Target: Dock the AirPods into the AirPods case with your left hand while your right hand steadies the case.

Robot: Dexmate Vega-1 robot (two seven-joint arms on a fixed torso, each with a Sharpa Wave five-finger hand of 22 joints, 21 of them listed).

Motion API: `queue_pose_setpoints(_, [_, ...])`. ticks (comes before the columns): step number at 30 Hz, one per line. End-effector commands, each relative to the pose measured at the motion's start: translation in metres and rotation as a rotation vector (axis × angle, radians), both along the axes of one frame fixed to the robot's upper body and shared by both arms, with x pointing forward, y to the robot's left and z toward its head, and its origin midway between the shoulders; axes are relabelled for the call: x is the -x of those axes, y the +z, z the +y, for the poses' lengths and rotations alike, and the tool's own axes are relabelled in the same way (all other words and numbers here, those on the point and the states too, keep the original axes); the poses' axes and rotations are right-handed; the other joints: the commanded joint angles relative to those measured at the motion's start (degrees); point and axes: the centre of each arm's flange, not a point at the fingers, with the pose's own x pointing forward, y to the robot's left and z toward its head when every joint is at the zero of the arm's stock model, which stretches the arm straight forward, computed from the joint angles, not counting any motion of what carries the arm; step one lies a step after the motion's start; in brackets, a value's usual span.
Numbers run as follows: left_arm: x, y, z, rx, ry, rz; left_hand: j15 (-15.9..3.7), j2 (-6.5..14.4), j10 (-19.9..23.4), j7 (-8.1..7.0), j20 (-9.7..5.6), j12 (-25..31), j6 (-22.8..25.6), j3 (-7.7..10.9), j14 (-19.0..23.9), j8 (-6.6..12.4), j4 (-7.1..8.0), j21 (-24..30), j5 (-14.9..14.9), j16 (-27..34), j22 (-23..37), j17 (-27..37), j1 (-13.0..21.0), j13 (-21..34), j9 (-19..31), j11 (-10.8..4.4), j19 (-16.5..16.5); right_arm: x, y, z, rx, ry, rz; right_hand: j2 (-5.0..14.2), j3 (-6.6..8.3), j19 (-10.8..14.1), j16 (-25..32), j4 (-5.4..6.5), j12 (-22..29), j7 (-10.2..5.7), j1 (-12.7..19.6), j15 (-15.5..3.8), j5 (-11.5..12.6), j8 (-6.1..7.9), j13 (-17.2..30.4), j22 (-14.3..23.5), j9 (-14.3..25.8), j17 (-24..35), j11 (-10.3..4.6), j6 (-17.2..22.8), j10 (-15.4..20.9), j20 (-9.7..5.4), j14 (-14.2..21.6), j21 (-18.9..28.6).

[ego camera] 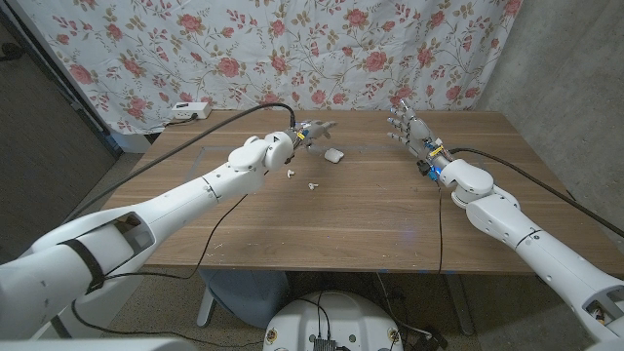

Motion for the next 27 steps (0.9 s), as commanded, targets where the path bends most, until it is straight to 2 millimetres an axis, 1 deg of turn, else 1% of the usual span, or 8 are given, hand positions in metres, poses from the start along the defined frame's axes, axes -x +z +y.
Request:
queue_pose_setpoints(1, [-0.001,-0.006,-0.008,-0.05,0.014,-0.03,0.14,-0.4,0.8,0.58,0.4,0.4,-10.1,-1.09,0.3,0.31,0.31,0.3,-0.6,0.4,0.1,0.2,-0.8,0.5,0.3,-0.05,0.3,0.0,0.0,0.0,-0.001,0.002,-0.001,0.64,-0.13,-0.3,0.3,-0.1,0.2,-0.19,0.1,0.06,-0.1,0.34,0.1,0.2,0.2,0.1,-0.01,0.1,0.0,0.13,-0.6,0.2])
queue_pose_setpoints(4, [-0.003,-0.007,-0.008,-0.067,0.018,-0.043,-0.2,-0.6,1.2,0.81,0.36,0.7,-9.7,-2.09,0.8,0.47,0.61,0.4,-1.2,0.5,0.1,0.2,-1.5,0.8,0.3,0.04,0.5,0.0,-0.001,0.001,0.0,0.004,-0.001,0.65,-0.13,-0.3,0.3,-0.11,0.2,-0.18,0.1,0.01,-0.1,0.34,0.1,0.2,0.2,0.1,-0.01,0.1,0.0,0.13,-0.6,0.2])
queue_pose_setpoints(5, [-0.005,-0.007,-0.009,-0.075,0.015,-0.057,-0.35,-1.1,1.7,0.54,0.19,0.9,-9.6,-3.2,1.0,0.57,0.9,0.4,-1.9,0.6,0.1,0.2,-2.4,1.0,0.3,-0.03,0.7,0.0,-0.001,0.001,0.0,0.005,0.0,0.66,-0.13,-0.3,0.3,-0.12,0.2,-0.19,0.1,0.01,-0.1,0.33,0.1,0.2,0.2,0.1,-0.01,0.1,0.0,0.13,-0.6,0.2])
queue_pose_setpoints(8, [-0.007,-0.004,-0.013,-0.1,0.019,-0.069,-0.43,-1.4,1.7,0.52,0.1,1.0,-9.5,-4.47,1.2,0.66,1.31,0.4,-2.9,0.7,0.1,0.3,-3.5,1.3,0.3,-0.1,0.9,-0.001,-0.001,0.002,0.004,0.008,0.004,0.67,-0.14,-0.4,0.3,-0.12,0.2,-0.21,0.1,0.04,-0.1,0.34,0.1,0.2,0.2,0.1,-0.01,0.1,0.0,0.14,-0.6,0.2])
queue_pose_setpoints(9, [-0.008,-0.004,-0.013,-0.091,0.01,-0.075,-0.5,-1.5,2.0,0.45,0.03,1.2,-9.2,-4.98,1.4,0.77,1.46,0.5,-3.5,0.7,0.2,0.3,-3.9,1.4,0.3,-0.46,1.0,-0.001,-0.002,0.002,0.003,0.008,0.004,0.68,-0.14,-0.4,0.3,-0.13,0.2,-0.2,0.1,0.02,-0.1,0.34,0.1,0.2,0.2,0.1,-0.01,0.1,0.0,0.14,-0.7,0.2])
queue_pose_setpoints(16, [-0.014,-0.006,-0.017,-0.111,-0.002,-0.095,-0.44,-1.4,2.0,0.54,-0.15,1.2,-8.3,-6.36,1.6,1.04,1.73,0.5,-5.0,0.8,0.2,0.3,-4.9,1.8,0.3,0.01,1.4,0.001,-0.002,0.003,0.004,0.006,0.004,0.7,-0.16,-0.4,0.3,-0.14,0.2,-0.17,0.0,0.03,-0.1,0.33,0.1,0.2,0.2,0.1,0.04,0.1,-0.1,0.15,-0.7,0.2])
queue_pose_setpoints(20, [-0.02,-0.004,-0.021,-0.147,-0.004,-0.087,-1.29,-1.5,3.0,0.06,-0.55,1.7,-7.5,-7.67,2.5,1.22,1.83,0.7,-6.6,1.1,0.2,0.4,-5.8,2.2,0.3,-0.48,1.9,0.002,-0.004,0.002,0.0,0.002,0.006,0.7,-0.17,-0.5,0.3,-0.15,0.2,-0.18,0.0,0.03,-0.1,0.32,0.1,0.2,0.2,0.1,0.04,0.0,-0.1,0.16,-0.7,0.2])
queue_pose_setpoints(27, [-0.021,-0.003,-0.024,-0.151,-0.019,-0.09,-2.13,-1.1,3.5,0.18,-0.63,2.1,-7.1,-8.52,3.5,1.21,1.79,0.6,-8.0,1.3,0.2,0.4,-6.2,2.8,0.3,-1.28,2.0,0.004,-0.006,0.002,-0.003,0.003,0.009,0.71,-0.19,-0.5,0.3,-0.16,0.2,-0.18,0.0,0.04,-0.1,0.31,0.1,0.2,0.2,0.1,0.04,0.0,-0.1,0.17,-0.7,0.2])
